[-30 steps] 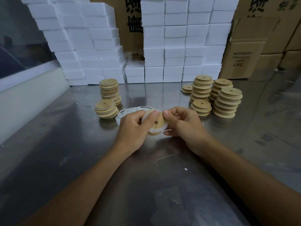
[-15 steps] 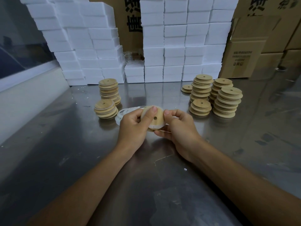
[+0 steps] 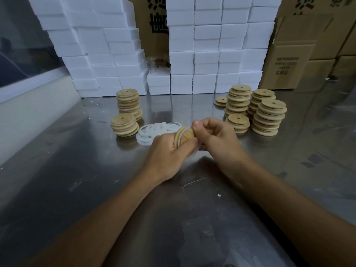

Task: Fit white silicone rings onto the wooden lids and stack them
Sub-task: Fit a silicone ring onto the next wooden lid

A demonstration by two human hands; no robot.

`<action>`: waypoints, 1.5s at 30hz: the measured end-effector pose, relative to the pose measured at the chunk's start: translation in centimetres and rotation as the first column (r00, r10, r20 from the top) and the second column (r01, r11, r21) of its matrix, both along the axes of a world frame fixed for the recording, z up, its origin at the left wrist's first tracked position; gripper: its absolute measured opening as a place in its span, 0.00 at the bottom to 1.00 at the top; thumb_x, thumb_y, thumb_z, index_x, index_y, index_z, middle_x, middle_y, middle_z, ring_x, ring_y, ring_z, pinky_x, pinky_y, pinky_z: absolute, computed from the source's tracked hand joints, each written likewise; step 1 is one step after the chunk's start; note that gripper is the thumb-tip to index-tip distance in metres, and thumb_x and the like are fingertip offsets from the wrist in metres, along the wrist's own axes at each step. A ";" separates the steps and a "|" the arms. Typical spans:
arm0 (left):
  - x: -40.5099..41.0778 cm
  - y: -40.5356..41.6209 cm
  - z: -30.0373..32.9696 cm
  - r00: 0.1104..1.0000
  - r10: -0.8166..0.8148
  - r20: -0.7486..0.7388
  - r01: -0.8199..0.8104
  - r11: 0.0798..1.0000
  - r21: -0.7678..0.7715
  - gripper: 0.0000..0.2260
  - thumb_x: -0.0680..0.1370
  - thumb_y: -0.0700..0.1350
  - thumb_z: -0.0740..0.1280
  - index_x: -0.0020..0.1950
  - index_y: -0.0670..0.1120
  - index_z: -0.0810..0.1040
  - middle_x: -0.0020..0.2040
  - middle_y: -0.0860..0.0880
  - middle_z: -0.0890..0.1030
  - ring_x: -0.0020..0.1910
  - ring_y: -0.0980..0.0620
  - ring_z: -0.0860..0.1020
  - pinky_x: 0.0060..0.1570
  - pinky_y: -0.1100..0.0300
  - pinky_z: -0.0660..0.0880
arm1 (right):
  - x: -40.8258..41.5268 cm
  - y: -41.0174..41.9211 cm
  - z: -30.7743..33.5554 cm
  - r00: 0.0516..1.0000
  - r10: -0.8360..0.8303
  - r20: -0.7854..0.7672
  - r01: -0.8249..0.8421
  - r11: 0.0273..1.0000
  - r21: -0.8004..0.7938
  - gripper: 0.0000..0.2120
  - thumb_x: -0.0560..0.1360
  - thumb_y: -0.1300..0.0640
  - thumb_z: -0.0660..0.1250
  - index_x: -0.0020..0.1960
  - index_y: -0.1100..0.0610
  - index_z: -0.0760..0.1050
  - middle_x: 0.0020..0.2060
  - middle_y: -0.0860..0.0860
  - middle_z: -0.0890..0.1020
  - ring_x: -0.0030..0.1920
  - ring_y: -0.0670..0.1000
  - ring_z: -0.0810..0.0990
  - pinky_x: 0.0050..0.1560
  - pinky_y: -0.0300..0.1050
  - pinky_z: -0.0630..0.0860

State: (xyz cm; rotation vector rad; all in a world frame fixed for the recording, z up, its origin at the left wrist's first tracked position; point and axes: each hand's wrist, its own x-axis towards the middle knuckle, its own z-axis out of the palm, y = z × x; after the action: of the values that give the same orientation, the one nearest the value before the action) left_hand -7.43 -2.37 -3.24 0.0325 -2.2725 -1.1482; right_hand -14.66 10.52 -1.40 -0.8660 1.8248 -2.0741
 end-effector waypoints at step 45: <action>-0.4 -0.6 -0.6 0.998 -0.003 -0.059 0.004 1.000 0.022 0.16 0.76 0.53 0.69 0.45 0.39 0.83 0.40 0.40 0.83 0.41 0.42 0.81 0.43 0.42 0.77 | -1.5 0.8 -0.2 0.987 0.005 -0.163 0.006 0.998 0.067 0.09 0.76 0.63 0.68 0.48 0.70 0.80 0.38 0.58 0.85 0.38 0.50 0.83 0.45 0.45 0.82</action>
State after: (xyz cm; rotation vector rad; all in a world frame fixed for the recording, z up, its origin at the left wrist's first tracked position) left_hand -7.79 -2.93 -3.83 0.0038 -2.2092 -1.1616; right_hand -16.15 11.31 -1.62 -1.0453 1.9643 -1.9810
